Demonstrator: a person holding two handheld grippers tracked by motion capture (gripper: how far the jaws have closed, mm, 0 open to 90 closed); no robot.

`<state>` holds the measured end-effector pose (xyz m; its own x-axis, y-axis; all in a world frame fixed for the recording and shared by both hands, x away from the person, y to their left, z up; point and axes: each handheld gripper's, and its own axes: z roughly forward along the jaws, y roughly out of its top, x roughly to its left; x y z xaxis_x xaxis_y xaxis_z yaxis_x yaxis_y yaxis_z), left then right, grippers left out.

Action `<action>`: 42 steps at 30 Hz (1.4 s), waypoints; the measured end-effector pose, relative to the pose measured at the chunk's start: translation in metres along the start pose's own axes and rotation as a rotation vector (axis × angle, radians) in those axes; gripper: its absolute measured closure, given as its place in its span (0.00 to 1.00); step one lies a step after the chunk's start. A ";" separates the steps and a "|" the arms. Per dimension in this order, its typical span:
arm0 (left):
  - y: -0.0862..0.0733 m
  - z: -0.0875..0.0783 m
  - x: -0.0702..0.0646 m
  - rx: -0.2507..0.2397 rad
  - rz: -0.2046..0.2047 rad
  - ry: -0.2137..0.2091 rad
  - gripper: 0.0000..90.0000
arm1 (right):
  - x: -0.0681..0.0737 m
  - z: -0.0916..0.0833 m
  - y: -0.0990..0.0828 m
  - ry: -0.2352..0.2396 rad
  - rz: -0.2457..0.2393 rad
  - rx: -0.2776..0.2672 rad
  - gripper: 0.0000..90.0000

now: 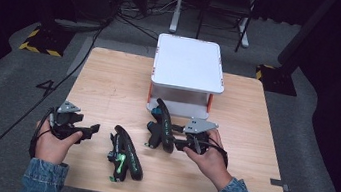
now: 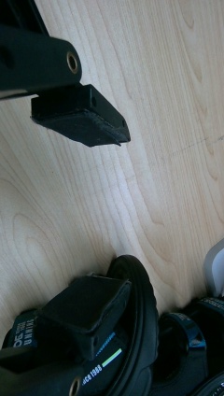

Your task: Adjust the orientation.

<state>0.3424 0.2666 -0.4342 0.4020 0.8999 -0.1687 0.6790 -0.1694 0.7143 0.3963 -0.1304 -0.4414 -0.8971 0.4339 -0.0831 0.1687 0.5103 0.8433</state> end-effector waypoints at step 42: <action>0.008 0.017 -0.003 0.019 0.011 -0.023 0.28 | -0.056 -0.026 -0.064 -0.199 0.129 0.153 0.65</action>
<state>0.3570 0.2559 -0.4400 0.4232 0.8887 -0.1765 0.6862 -0.1872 0.7029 0.4250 -0.2066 -0.4763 -0.7691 0.6319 -0.0956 0.3496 0.5411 0.7649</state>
